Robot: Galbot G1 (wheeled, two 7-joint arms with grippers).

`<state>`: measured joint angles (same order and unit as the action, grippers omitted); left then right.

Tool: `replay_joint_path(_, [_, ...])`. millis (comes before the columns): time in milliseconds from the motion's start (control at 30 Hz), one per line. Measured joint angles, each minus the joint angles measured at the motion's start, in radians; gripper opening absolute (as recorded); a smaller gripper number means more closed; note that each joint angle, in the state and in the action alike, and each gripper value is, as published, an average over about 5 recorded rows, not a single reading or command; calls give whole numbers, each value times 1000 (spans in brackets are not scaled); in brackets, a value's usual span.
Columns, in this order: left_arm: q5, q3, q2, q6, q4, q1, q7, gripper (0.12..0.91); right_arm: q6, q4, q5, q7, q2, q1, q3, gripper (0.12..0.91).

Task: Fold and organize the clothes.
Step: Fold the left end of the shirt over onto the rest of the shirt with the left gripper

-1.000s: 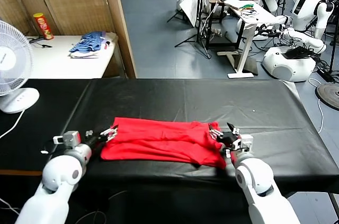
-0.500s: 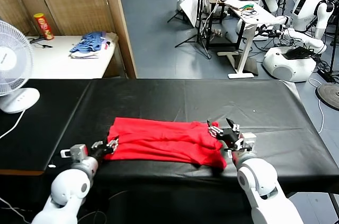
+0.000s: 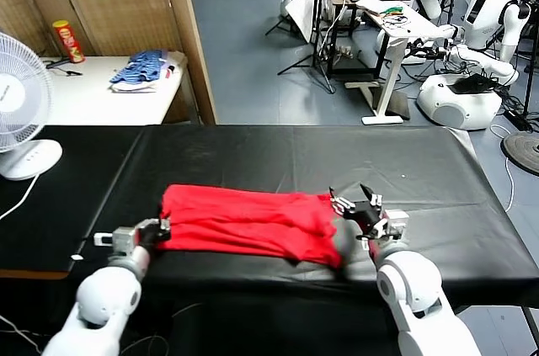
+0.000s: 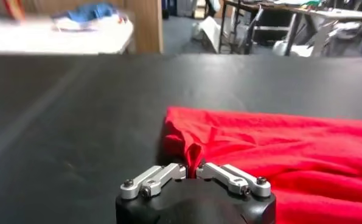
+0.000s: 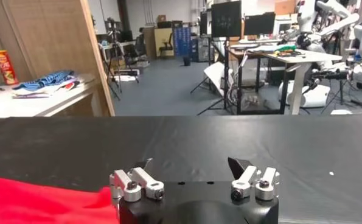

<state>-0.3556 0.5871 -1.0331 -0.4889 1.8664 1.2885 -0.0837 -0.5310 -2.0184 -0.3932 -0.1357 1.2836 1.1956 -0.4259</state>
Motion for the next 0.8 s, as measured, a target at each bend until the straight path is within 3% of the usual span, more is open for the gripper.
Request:
replay_joint_path(200, [9, 53, 169, 22, -20, 2, 2, 162, 0, -6, 13, -1, 11, 14, 0, 798])
replay_joint_path(333, [-17, 43, 190, -11, 22, 6, -11, 162, 0, -15, 23, -2, 17, 26, 1, 798])
replay_joint_path(600, [-171, -91, 49, -115, 178, -23, -88, 162, -1, -36, 41, -4, 31, 63, -17, 798])
replay_joint_path(800, [-216, -212, -73, -130, 208, -66, -106, 162, -4, -48, 44, -5, 32, 83, -30, 798])
